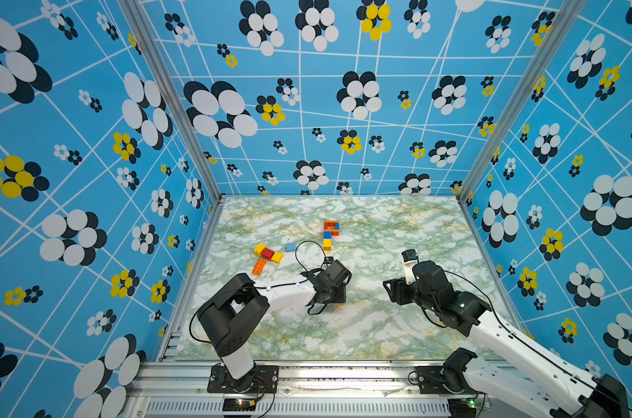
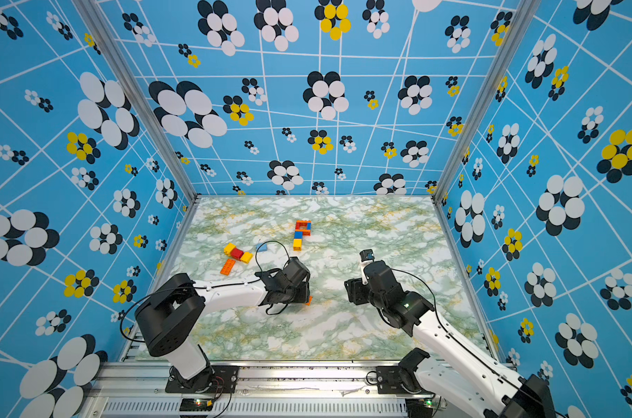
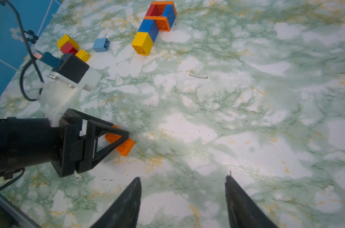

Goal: Assemble the letter p with lego
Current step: Move the lego brick at the center of the board.

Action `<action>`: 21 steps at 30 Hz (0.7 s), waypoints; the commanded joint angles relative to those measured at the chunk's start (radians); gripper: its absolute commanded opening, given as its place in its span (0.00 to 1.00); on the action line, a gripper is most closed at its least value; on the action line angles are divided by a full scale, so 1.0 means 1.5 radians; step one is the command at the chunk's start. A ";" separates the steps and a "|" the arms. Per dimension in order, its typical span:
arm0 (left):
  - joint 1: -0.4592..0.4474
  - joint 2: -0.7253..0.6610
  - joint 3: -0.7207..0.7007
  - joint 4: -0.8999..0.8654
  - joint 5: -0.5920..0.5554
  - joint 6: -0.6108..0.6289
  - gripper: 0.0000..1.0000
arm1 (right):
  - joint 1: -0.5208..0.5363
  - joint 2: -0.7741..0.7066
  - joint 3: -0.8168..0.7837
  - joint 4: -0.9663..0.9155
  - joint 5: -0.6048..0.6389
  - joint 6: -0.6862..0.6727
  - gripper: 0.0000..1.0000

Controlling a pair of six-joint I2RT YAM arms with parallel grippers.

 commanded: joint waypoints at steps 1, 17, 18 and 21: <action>-0.015 -0.007 -0.026 0.019 0.027 -0.043 0.62 | -0.001 0.016 0.020 0.010 -0.015 0.004 0.68; -0.050 -0.017 -0.038 0.035 0.037 -0.072 0.70 | -0.002 0.034 0.028 0.012 -0.015 0.007 0.69; -0.051 -0.019 -0.039 0.038 0.038 -0.074 0.70 | -0.001 0.034 0.028 0.012 -0.014 0.007 0.69; -0.059 -0.024 -0.039 0.036 0.039 -0.081 0.67 | -0.001 0.034 0.029 0.011 -0.010 0.006 0.69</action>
